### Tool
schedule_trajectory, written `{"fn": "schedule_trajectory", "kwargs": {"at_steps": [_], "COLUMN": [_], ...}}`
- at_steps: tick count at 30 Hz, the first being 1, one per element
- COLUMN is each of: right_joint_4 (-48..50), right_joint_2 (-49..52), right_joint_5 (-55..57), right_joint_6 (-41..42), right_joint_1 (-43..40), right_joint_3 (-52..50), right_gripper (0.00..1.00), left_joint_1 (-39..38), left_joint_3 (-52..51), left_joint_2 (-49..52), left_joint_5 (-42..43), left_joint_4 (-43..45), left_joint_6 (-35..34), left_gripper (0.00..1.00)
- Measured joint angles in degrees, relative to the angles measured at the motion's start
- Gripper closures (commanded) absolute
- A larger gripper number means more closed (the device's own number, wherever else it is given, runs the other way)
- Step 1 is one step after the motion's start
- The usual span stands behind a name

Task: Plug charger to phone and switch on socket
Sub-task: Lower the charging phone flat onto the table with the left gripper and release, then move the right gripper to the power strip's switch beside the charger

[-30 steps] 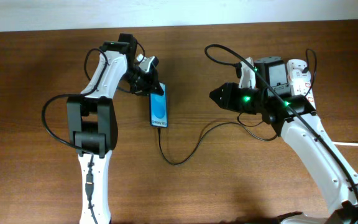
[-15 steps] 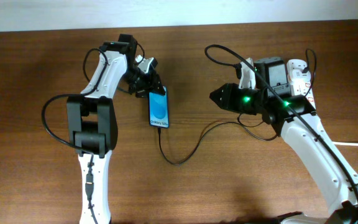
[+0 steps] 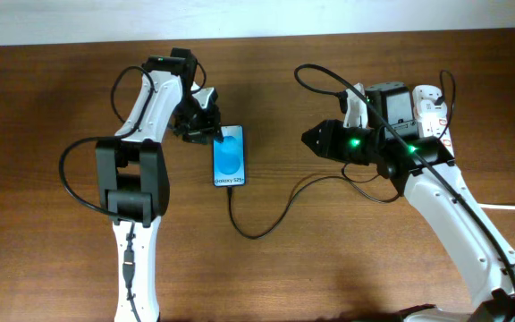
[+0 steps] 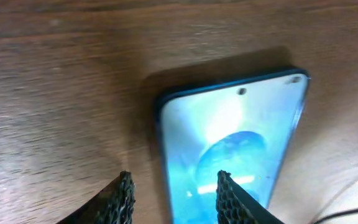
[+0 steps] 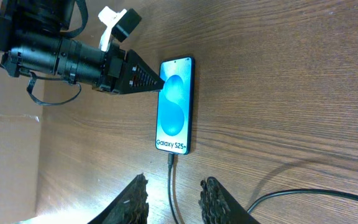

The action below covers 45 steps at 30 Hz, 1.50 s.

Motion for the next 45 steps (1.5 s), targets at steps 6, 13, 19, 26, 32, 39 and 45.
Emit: {"fn": "schedule_trajectory", "kwargs": {"at_steps": [6, 13, 19, 26, 32, 39, 45], "right_joint_4": [-0.66, -3.61, -23.47, -41.51, -41.48, -31.3, -23.45], "right_joint_2": [0.0, 0.0, 0.55, -1.33, -0.09, 21.38, 28.92], "right_joint_5": [0.02, 0.0, 3.13, 12.02, 13.7, 11.91, 10.01], "right_joint_6": [-1.03, -4.42, -12.9, -17.84, -20.46, -24.02, -23.5], "right_joint_1": [0.0, 0.0, -0.68, -18.27, -44.63, -51.43, -51.08], "right_joint_3": [0.0, 0.11, 13.46, 33.27, 33.57, 33.75, 33.75], "right_gripper": [0.68, 0.6, 0.58, 0.51, 0.41, 0.4, 0.4], "left_joint_1": [0.0, 0.31, 0.44, 0.44, 0.44, 0.44, 0.44], "left_joint_3": [12.81, 43.74, 44.85, 44.15, 37.22, 37.03, 37.03], "left_joint_2": [0.76, 0.81, -7.17, -14.29, -14.82, -14.82, -14.82], "left_joint_5": [-9.01, -11.26, -8.98, -7.08, -6.93, -8.26, -8.26], "left_joint_4": [-8.11, -22.36, -22.56, -22.43, -22.53, -22.16, -22.08], "left_joint_6": [-1.25, -2.08, -2.8, -2.91, -0.94, 2.08, 2.08], "left_gripper": [0.54, 0.52, 0.27, 0.24, 0.25, 0.01, 0.01]}}
